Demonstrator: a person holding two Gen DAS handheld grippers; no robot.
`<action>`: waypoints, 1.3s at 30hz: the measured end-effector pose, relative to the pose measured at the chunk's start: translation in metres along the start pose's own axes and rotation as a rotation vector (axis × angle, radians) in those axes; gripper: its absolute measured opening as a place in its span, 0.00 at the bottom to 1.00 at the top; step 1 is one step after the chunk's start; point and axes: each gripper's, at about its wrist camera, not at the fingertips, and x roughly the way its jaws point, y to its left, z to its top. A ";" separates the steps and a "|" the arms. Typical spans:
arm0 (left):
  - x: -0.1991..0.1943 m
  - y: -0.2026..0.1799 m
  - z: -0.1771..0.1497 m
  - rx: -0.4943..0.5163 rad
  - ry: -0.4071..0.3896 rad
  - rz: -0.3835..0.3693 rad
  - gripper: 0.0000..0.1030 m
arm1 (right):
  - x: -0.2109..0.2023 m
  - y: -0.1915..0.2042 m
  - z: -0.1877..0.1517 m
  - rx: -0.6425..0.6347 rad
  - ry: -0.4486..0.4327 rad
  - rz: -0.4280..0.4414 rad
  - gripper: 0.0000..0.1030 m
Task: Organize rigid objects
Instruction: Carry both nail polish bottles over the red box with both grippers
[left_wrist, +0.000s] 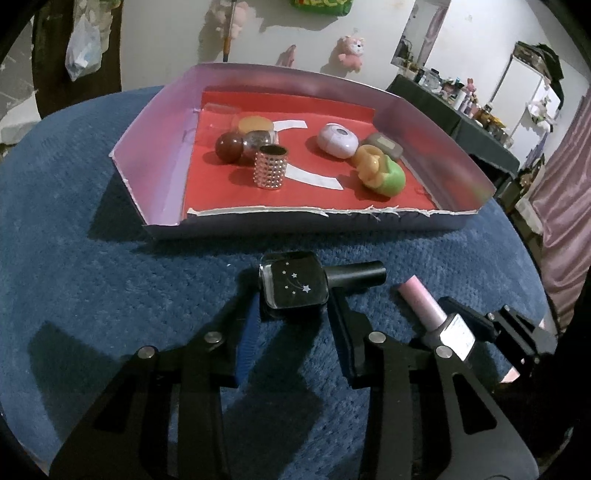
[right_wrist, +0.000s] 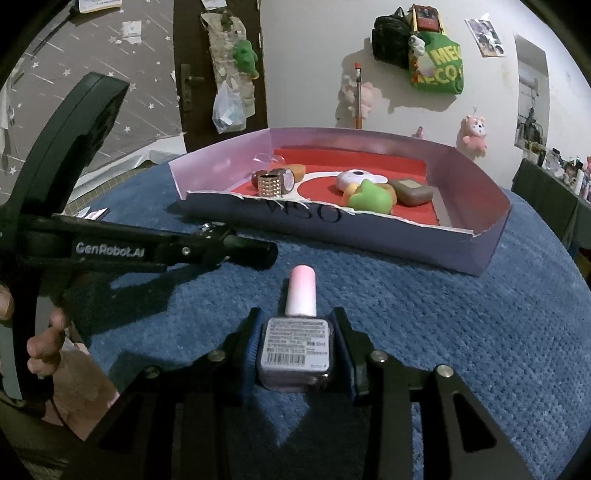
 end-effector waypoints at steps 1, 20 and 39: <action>0.001 -0.001 0.002 -0.004 0.003 -0.003 0.37 | 0.000 0.000 0.000 0.003 -0.001 0.010 0.50; 0.021 -0.029 0.013 0.044 -0.013 0.030 0.76 | -0.001 0.002 -0.002 -0.023 -0.014 -0.063 0.56; 0.021 -0.031 0.008 0.046 -0.044 0.069 0.75 | -0.009 0.005 -0.005 -0.047 -0.035 -0.040 0.37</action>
